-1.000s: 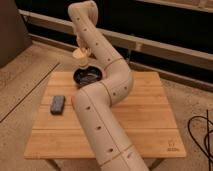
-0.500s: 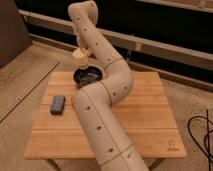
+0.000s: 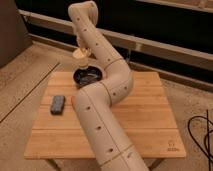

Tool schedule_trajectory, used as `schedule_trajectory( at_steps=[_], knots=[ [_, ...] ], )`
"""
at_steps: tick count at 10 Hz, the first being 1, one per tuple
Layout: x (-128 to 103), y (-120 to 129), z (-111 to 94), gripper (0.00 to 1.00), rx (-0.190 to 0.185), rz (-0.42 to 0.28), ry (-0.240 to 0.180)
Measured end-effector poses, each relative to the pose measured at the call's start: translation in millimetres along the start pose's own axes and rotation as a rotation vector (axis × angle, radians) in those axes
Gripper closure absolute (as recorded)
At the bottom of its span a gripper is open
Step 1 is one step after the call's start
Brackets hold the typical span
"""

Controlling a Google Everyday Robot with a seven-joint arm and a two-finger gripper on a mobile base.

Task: Place the ceramic cup in the ceramic bowl

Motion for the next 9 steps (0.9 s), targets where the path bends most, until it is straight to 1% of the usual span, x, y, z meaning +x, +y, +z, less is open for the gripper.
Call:
schedule_trajectory(
  at_steps=[1, 2, 3, 4, 5, 6, 7, 9],
  knots=[
    [1.2, -2.1, 2.3, 1.00, 0.004, 0.001, 0.006],
    [5.5, -14.7, 12.1, 1.00, 0.027, 0.009, 0.027],
    [10.6, -30.7, 22.6, 1.00, 0.052, 0.019, 0.049],
    [18.7, -55.7, 36.9, 1.00, 0.084, 0.038, 0.080],
    [24.8, -70.9, 45.9, 1.00, 0.100, 0.057, 0.100],
    [28.8, -77.5, 52.1, 1.00, 0.107, 0.075, 0.113],
    [28.1, -75.1, 54.1, 1.00, 0.105, 0.082, 0.111],
    [20.7, -47.5, 55.6, 1.00, 0.074, 0.060, 0.090]
  ],
)
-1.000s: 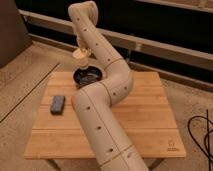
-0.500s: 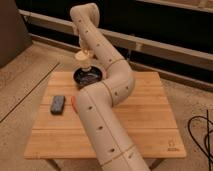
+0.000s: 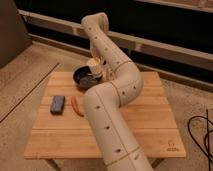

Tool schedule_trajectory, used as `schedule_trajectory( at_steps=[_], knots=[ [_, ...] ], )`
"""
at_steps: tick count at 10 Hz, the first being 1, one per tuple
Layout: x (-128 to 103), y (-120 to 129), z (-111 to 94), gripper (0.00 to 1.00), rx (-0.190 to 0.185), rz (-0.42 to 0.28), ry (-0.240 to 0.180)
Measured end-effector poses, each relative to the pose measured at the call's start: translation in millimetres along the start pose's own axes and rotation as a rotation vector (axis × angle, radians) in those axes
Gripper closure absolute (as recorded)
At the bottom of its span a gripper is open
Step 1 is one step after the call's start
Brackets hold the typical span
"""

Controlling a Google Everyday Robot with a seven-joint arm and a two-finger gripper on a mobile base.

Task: Place the ceramic cup in the ceramic bowl

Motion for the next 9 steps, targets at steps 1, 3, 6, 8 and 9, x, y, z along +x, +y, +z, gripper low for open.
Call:
schedule_trajectory(
  at_steps=[1, 3, 6, 8, 9],
  knots=[
    [-2.0, 11.9, -0.9, 1.00, -0.009, -0.014, -0.008],
    [-4.0, 30.9, 0.6, 1.00, -0.026, -0.049, -0.017],
    [1.8, 41.5, 18.5, 1.00, -0.058, -0.063, 0.010],
    [6.6, 43.4, 29.6, 1.00, -0.073, -0.067, 0.031],
    [9.1, 44.1, 34.7, 1.00, -0.081, -0.071, 0.042]
  ],
)
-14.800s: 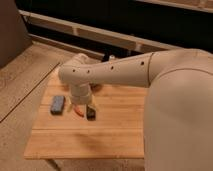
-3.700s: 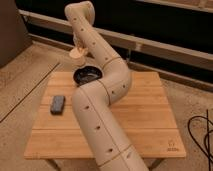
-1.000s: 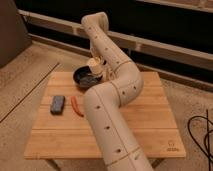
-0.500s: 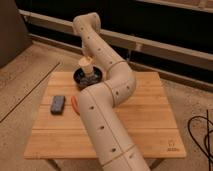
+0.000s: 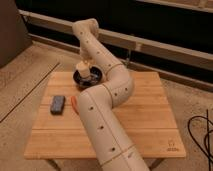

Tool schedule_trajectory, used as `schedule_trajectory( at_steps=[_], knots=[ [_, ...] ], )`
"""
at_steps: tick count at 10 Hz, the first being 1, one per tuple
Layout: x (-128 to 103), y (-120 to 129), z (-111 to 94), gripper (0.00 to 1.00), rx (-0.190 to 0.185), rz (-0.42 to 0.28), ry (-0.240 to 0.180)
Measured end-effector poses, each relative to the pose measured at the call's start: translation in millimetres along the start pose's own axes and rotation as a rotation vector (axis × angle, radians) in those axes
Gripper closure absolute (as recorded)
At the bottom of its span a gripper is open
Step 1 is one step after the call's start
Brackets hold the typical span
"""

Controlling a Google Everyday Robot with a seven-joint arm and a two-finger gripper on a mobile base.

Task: Place the ceramic cup in the ceramic bowl

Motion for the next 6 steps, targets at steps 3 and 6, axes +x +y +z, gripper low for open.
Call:
schedule_trajectory(
  at_steps=[3, 6],
  knots=[
    [4.9, -1.8, 6.8, 0.93, -0.011, -0.009, 0.021],
    [5.7, -4.9, 5.7, 0.61, -0.008, -0.020, 0.023]
  ],
)
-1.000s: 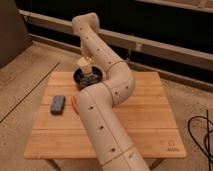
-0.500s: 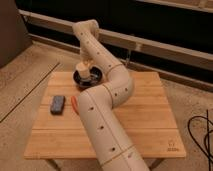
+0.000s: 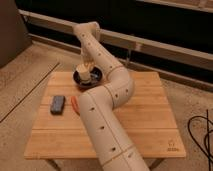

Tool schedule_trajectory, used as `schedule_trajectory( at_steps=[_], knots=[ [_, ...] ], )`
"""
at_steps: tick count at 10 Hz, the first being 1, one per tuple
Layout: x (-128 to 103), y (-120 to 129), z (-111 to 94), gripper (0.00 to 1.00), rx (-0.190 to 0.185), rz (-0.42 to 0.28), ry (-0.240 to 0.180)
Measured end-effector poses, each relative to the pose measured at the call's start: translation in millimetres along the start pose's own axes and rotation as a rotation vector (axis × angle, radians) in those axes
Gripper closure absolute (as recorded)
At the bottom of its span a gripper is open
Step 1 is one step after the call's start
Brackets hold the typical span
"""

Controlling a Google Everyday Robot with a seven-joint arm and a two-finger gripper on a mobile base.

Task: Place the ceramic cup in the ceramic bowl

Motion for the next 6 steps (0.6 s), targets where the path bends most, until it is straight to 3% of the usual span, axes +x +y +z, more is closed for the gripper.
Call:
schedule_trajectory(
  at_steps=[3, 6],
  knots=[
    [-0.1, -2.6, -1.3, 0.36, 0.005, -0.006, -0.001],
    [0.0, -2.4, -1.5, 0.36, 0.007, -0.013, -0.001]
  ],
)
